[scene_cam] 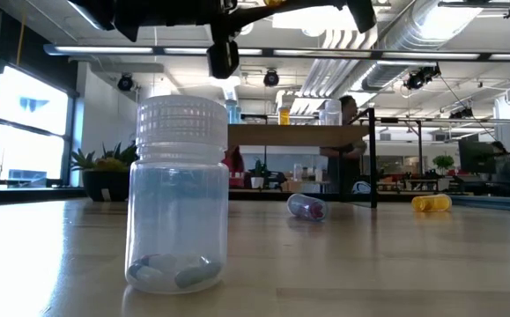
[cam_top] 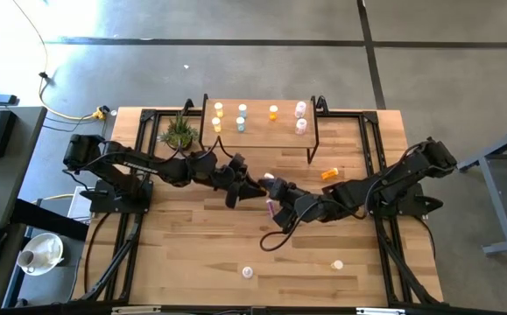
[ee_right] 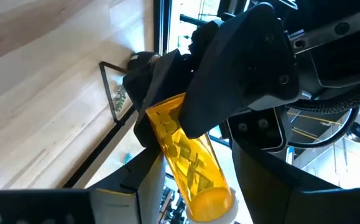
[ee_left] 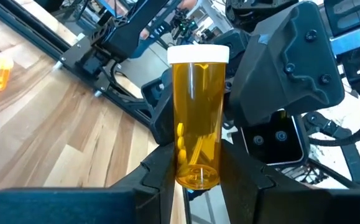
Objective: Pick and place medicine bottles onto shelf by color
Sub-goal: Put the bottom orange bottle on the shelf aligned with the other orange pill bottle
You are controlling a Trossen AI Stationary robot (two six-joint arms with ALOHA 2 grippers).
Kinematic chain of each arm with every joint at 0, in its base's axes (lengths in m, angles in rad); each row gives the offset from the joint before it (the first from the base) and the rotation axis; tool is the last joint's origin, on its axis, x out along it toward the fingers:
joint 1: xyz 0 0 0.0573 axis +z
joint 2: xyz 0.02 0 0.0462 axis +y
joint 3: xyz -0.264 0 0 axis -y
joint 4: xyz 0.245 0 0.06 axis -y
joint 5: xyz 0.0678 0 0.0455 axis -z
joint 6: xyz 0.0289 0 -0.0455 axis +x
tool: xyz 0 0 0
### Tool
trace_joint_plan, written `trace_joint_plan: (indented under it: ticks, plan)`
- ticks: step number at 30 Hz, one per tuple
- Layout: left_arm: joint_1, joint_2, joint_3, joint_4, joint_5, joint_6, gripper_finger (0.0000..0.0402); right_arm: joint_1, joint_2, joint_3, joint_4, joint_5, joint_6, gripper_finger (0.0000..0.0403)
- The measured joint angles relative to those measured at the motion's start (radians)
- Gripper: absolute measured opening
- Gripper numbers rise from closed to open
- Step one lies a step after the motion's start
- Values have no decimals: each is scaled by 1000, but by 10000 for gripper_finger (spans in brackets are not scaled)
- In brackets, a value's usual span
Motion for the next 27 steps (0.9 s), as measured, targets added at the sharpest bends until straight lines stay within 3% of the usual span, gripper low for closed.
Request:
trace_joint_plan:
  ticks: [21,27]
  plan:
    - [116,-27,-1,-12,79,-77,92,2,0,2,-8,63,-125,174]
    - [146,-36,-2,-12,96,-61,92,2,-1,3,-11,116,-85,174]
